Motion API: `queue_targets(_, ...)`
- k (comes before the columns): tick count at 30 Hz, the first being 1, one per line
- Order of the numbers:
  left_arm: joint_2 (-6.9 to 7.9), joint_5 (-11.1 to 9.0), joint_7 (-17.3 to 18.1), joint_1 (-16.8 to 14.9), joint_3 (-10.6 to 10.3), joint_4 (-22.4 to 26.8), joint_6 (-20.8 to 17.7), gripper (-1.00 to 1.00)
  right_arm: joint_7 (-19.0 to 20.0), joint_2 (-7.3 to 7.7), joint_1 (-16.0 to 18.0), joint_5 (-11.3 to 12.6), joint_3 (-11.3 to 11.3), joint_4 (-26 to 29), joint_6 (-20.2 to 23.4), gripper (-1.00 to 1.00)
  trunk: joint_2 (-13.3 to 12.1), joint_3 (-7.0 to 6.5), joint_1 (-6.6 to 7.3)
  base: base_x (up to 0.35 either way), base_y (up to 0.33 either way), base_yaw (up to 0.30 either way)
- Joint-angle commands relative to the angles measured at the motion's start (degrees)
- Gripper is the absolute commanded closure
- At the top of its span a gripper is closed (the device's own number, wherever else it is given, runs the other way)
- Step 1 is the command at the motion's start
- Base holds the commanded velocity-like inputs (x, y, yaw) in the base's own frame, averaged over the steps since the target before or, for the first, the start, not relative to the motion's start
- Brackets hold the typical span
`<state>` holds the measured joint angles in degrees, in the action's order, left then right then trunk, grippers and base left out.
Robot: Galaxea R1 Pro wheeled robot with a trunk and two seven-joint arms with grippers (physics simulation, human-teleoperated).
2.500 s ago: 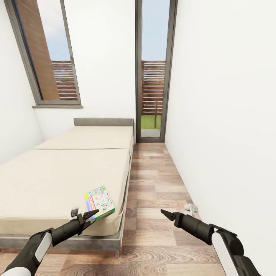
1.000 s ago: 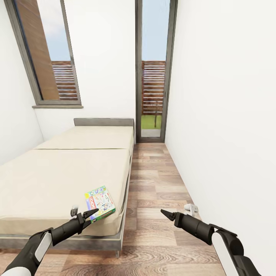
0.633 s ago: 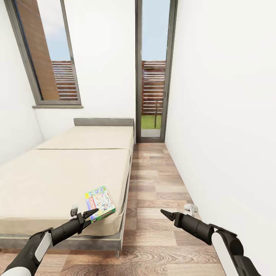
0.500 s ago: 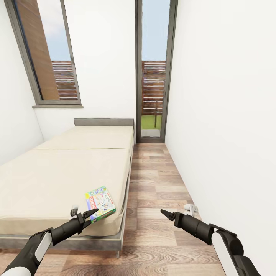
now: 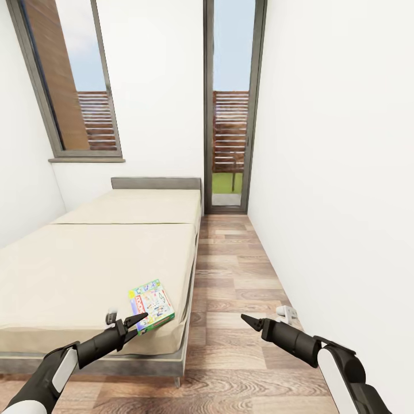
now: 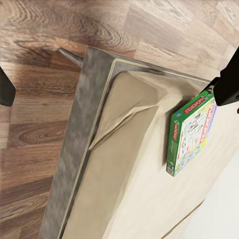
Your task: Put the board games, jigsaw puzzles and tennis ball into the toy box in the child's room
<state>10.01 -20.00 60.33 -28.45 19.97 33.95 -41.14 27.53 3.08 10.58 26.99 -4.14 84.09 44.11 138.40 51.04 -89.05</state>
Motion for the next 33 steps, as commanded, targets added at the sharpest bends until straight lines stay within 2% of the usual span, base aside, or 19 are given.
queue_targets(1,0.01,0.0,0.0,0.0,0.1,0.0,0.1,-1.0,0.2,-0.01,0.0,0.1,-0.1,0.0,0.4,-1.0,0.0,0.06,0.01,0.0,0.001,0.0)
queue_targets(18,0.01,0.0,0.0,0.0,0.1,0.0,0.1,-1.0,0.2,-0.01,0.0,0.1,-0.1,0.0,0.4,-1.0,0.0,0.06,0.01,0.0,0.0,0.0)
queue_targets(19,0.01,0.0,0.0,0.0,0.1,0.0,0.1,1.0,0.2,-0.01,0.0,0.1,-0.1,0.0,0.4,-1.0,0.0,0.06,0.01,0.0,0.0,0.0)
queue_targets(33,0.01,0.0,0.3,0.0,0.1,0.0,0.1,1.0,0.2,-0.01,0.0,0.1,-0.1,0.0,0.4,-1.0,0.0,0.06,0.01,0.0,0.0,0.0)
